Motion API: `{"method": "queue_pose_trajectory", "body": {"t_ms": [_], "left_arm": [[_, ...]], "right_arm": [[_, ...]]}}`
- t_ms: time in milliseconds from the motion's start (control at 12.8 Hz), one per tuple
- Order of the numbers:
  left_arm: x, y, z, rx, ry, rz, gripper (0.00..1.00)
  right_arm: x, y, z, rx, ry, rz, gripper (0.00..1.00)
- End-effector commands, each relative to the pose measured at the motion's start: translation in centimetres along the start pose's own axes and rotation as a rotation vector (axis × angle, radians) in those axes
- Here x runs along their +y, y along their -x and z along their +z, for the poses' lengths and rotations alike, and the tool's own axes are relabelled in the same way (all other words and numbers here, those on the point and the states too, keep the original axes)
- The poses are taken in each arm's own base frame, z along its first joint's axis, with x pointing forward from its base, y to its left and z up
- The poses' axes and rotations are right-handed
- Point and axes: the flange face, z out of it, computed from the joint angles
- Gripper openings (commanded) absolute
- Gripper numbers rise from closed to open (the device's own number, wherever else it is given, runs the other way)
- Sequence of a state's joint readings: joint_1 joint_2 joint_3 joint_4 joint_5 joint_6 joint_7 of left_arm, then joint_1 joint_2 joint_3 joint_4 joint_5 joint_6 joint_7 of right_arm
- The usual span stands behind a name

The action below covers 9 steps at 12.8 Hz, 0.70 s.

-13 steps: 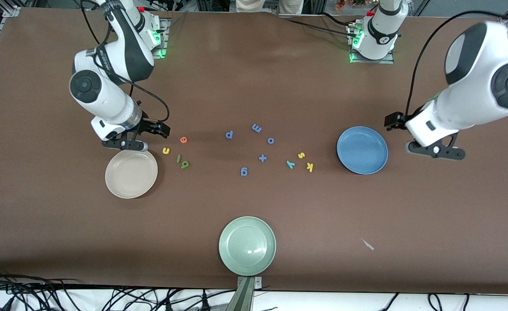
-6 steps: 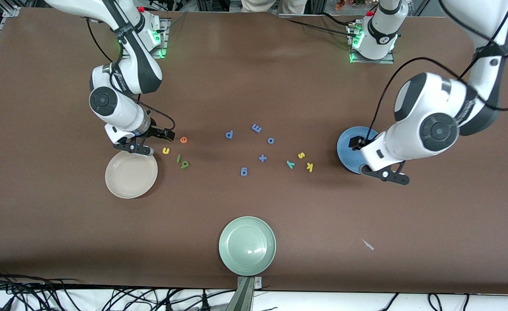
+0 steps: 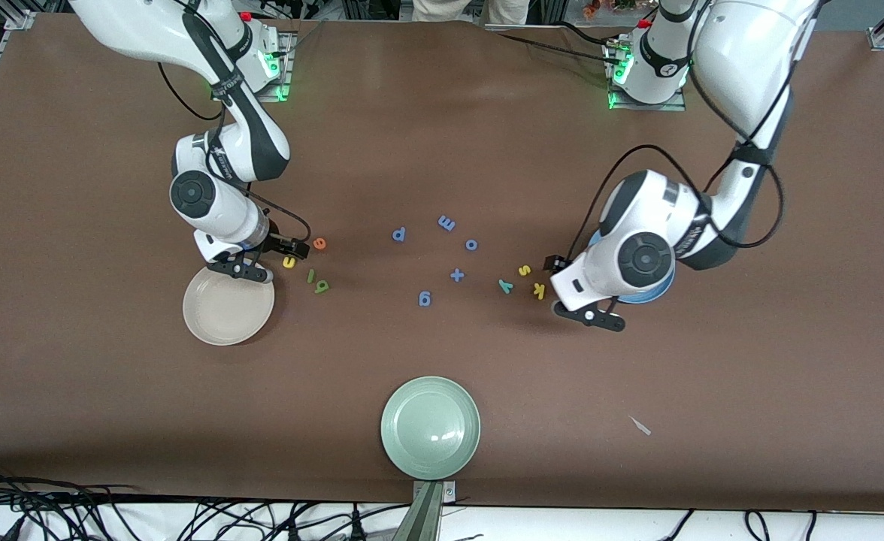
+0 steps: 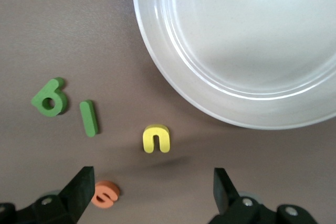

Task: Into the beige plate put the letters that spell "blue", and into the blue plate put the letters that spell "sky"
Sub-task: 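Grasp yellow u with the right gripper while the left gripper grasps k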

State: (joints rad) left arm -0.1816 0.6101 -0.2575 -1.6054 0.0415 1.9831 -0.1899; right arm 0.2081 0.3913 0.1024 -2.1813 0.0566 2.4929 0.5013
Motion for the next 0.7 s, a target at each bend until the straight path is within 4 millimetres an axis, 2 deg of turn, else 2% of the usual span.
{"method": "queue_pose_trajectory", "body": {"t_ms": [0,234,390,546,624], "left_arm": [[1.1,0.7,3.5,0.058,0.011,0.003,1.0],[2.0,0.3,6.8,0.088,0.024,0.015,0.98],[2.8,0.3,8.2,0.082,0.023,0.026,0.94],[2.7,-0.1,8.9,0.079,0.026,0.024,0.94],[2.7,-0.2,9.0,0.087,0.025,0.026,0.94]], "right_arm": [[-0.9,-1.2,0.4,0.007,-0.013,0.016,1.0],[-0.8,-1.6,1.5,0.0,-0.001,0.012,0.99],[-0.8,-1.7,2.4,0.0,0.003,0.008,0.99],[-0.3,-2.1,3.4,0.01,0.0,0.013,0.98],[-0.2,-2.2,3.6,0.011,0.005,0.004,0.95]]}}
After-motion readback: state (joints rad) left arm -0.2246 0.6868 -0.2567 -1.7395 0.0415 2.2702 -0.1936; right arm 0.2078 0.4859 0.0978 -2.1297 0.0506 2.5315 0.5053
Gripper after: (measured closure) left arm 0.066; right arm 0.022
